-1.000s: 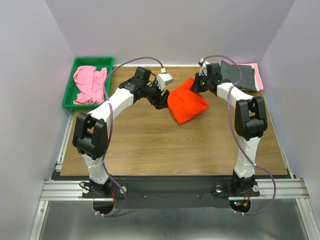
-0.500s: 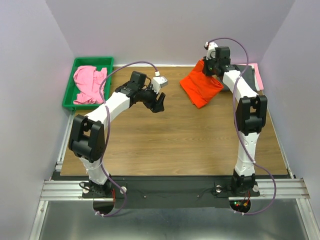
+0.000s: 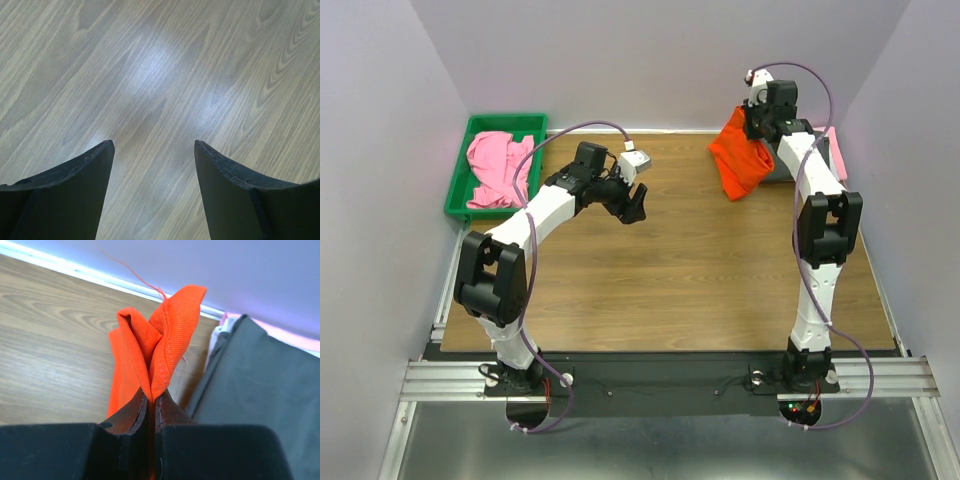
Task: Fold and stack the t-shirts
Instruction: Neatly place the folded tshirt to the corner
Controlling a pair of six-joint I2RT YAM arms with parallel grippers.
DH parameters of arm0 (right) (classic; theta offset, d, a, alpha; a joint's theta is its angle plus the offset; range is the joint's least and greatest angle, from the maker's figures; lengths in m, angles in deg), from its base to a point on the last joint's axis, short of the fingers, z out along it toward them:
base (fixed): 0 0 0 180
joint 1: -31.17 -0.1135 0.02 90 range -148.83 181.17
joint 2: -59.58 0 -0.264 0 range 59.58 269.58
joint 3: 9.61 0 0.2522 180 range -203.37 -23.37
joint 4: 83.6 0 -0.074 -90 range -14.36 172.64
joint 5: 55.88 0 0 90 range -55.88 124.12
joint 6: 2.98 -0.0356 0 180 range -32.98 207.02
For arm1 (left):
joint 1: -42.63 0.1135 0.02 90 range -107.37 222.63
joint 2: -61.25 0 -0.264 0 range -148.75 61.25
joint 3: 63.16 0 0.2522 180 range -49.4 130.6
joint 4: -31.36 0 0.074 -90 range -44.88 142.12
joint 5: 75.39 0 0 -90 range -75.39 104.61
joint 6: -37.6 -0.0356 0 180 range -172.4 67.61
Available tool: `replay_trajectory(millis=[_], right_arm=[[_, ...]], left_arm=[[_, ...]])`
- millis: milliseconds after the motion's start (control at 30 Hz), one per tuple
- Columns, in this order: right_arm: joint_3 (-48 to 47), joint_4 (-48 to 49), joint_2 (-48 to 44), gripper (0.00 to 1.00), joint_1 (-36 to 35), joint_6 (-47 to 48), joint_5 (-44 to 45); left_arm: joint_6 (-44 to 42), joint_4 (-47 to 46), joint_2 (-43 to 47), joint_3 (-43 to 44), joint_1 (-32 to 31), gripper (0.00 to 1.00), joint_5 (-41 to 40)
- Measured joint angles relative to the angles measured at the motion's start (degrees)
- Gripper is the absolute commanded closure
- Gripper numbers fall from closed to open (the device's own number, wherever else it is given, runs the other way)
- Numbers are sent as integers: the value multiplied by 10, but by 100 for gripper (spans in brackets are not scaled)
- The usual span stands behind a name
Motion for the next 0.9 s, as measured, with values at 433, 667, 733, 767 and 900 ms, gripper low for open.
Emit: replay_trajectory(millis=[433, 667, 733, 767, 900], right_arm=[[-21, -17, 0, 99, 14, 17, 6], [-45, -21, 0, 99, 15, 17, 6], [-52, -21, 0, 99, 15, 17, 6], [-54, -23, 0, 99, 15, 17, 6], [-65, -31, 0, 99, 17, 17, 7]], left_arm=[[-2, 0, 0, 0, 0, 18, 18], [-5, -1, 0, 0, 0, 14, 20], [-7, -1, 0, 0, 0, 13, 20], [-8, -1, 0, 0, 0, 13, 20], [-13, -1, 0, 0, 0, 13, 20]])
